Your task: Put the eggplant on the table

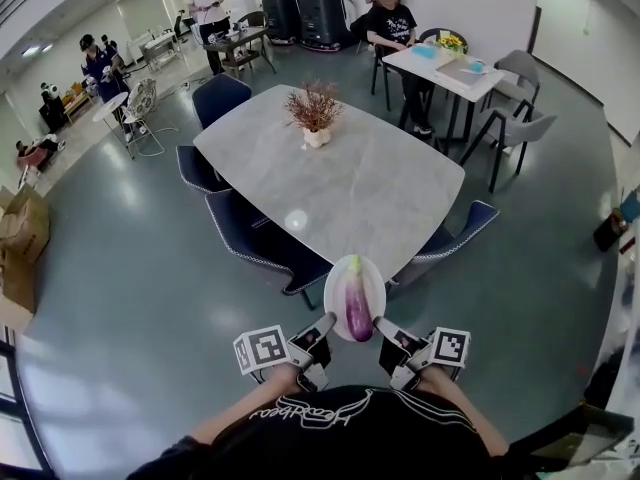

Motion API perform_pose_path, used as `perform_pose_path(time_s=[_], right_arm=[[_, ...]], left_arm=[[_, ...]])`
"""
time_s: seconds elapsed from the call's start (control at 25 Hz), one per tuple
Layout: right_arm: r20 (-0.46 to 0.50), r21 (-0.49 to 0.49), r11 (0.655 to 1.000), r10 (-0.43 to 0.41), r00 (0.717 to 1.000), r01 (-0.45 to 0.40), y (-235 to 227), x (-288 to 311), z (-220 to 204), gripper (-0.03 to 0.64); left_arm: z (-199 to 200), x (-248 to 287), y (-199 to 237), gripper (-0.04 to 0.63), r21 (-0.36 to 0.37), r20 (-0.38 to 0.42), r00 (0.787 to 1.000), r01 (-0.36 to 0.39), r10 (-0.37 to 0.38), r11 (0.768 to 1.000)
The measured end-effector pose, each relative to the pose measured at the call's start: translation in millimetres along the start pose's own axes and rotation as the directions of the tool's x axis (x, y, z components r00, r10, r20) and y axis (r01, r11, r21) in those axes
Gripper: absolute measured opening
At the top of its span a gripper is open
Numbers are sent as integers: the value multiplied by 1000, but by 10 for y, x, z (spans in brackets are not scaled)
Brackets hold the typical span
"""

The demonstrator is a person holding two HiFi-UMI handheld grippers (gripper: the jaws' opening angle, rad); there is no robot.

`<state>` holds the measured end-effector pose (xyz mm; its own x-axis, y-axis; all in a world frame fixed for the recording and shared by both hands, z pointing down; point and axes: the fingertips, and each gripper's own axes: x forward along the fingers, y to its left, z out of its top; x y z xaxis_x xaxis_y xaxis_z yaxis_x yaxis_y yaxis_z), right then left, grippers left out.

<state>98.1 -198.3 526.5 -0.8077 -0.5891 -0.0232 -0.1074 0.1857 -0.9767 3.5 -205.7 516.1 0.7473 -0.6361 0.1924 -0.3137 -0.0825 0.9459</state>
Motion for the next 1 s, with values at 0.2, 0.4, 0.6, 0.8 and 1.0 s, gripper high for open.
perform_pose_path(time_s=[0.2, 0.4, 0.6, 0.8, 1.0], right_arm=[[-16, 2, 1000, -12, 1000, 12, 42, 100, -3, 23], [-31, -16, 1000, -21, 999, 20, 34, 215, 69, 23], [-32, -33, 999, -9, 999, 7, 27, 350, 235, 23], [-20, -17, 1000, -19, 1000, 18, -84, 520, 389, 23], [-11, -1, 1000, -24, 1000, 24, -169, 744, 623, 23]], left_arm=[[87, -56, 10, 25, 11, 27, 1000, -14, 14, 1000], [209, -31, 33, 25, -1, 46, 999, -6, 6, 1000], [377, 90, 24, 25, 13, 44, 999, 2, -3, 1000], [590, 251, 118, 25, 12, 33, 999, -7, 7, 1000], [856, 435, 202, 25, 3, 20, 999, -27, 27, 1000]])
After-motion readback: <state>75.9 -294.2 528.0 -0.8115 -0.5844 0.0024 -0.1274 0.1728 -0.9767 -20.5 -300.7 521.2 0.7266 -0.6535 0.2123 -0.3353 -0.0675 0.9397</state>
